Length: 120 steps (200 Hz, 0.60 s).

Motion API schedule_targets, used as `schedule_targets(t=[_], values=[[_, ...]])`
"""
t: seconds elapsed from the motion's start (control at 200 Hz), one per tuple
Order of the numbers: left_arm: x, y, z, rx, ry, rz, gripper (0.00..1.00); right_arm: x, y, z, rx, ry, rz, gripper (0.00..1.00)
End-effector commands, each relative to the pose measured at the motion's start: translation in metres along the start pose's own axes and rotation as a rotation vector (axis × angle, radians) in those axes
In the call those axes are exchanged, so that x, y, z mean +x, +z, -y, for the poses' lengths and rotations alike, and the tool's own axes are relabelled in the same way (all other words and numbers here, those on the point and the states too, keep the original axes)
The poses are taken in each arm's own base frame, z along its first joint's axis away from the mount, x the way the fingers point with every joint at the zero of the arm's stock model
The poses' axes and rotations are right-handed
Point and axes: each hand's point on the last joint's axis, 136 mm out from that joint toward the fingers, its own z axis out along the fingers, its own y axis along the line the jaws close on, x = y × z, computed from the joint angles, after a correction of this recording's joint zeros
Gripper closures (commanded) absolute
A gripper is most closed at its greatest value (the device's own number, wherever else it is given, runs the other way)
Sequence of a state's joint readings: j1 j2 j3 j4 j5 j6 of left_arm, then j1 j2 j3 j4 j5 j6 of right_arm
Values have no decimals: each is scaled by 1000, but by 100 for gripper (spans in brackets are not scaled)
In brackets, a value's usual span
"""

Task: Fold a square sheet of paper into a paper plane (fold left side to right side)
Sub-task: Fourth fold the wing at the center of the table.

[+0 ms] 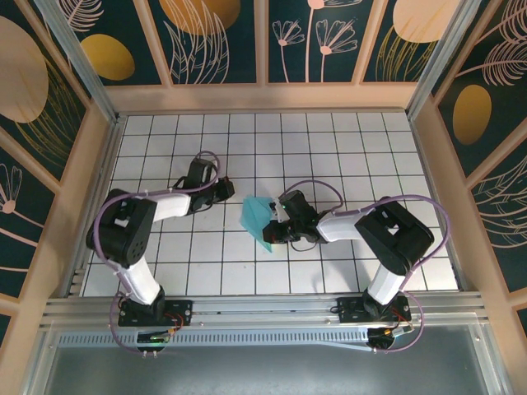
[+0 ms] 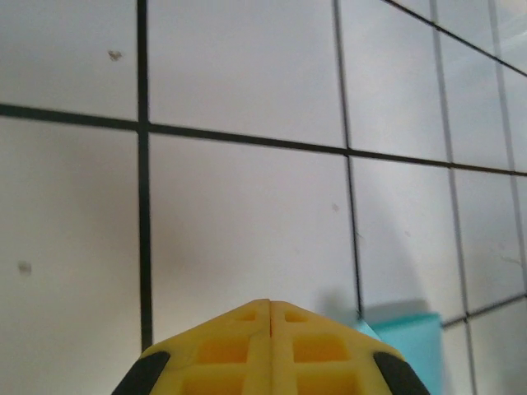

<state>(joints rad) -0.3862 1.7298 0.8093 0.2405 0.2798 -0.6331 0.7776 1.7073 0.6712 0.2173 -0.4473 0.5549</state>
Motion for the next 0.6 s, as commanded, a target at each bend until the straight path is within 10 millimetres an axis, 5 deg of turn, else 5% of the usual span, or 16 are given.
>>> schedule_targets(t=[0.0,0.15,0.29,0.596], values=[[11,-14,37,113,53,9,100,64,-5,57,196,107,-202,100],[45,-12,73,232,89,-75,100,64,-5,58,201,105,-204,100],[55,-1,80,263,88,-106,100,64,-5,60,203,107,-199,100],[70,40,48,152,79,-168,100,47,-5,40,142,91,-170,100]])
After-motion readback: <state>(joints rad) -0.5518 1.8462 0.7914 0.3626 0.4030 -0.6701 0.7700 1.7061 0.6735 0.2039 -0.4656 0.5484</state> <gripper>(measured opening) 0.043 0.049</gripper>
